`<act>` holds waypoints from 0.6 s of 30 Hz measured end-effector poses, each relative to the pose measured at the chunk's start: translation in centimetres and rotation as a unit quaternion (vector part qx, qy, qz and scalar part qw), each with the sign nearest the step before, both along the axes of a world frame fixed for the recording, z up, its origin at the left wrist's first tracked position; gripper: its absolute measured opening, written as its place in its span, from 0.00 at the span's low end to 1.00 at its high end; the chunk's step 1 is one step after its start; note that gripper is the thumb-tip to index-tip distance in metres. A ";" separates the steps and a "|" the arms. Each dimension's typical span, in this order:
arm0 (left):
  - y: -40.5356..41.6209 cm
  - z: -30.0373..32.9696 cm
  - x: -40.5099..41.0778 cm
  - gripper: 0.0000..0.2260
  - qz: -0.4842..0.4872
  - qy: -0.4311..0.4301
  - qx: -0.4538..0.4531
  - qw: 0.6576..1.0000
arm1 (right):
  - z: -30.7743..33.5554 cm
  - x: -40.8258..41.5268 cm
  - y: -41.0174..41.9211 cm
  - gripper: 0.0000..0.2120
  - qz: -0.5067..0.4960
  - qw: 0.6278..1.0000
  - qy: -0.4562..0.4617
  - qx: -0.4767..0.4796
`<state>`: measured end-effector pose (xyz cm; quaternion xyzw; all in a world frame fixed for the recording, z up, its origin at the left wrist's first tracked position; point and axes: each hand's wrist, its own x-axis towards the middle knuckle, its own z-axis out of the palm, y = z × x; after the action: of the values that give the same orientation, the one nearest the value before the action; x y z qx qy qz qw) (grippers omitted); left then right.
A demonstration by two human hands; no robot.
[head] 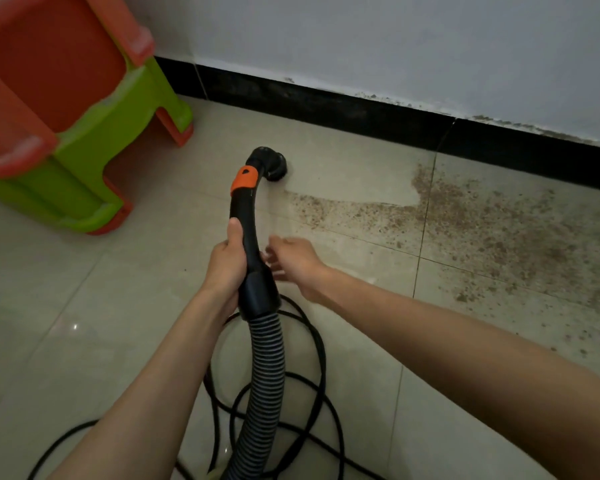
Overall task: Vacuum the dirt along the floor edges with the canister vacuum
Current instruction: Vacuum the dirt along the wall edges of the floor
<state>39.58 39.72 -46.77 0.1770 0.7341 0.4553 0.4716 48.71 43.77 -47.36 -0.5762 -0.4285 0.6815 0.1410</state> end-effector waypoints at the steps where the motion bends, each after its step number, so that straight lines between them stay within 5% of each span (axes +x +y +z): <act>1: 0.1 -0.1 -0.3 0.25 0.004 0.002 -0.002 1.000 | -0.2 0.5 -1.1 0.16 0.020 0.999 0.008 -0.026; 8: 0.6 -1.1 -0.9 0.25 -0.014 -0.004 -0.010 1.000 | 0.2 1.5 -4.0 0.21 0.079 0.975 0.161 -0.128; 13: 1.5 -0.6 -2.1 0.22 -0.041 -0.042 -0.014 0.998 | 0.2 0.1 -4.3 0.25 0.079 0.984 0.145 -0.061; 18: 4.9 0.1 -3.4 0.21 -0.060 -0.048 -0.015 0.997 | 0.1 -0.1 -4.4 0.18 0.094 0.988 0.117 -0.024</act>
<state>36.14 44.58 -46.69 0.1918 0.7056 0.4228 0.5354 48.57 39.41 -47.25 -0.4527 -0.4450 0.7645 0.1119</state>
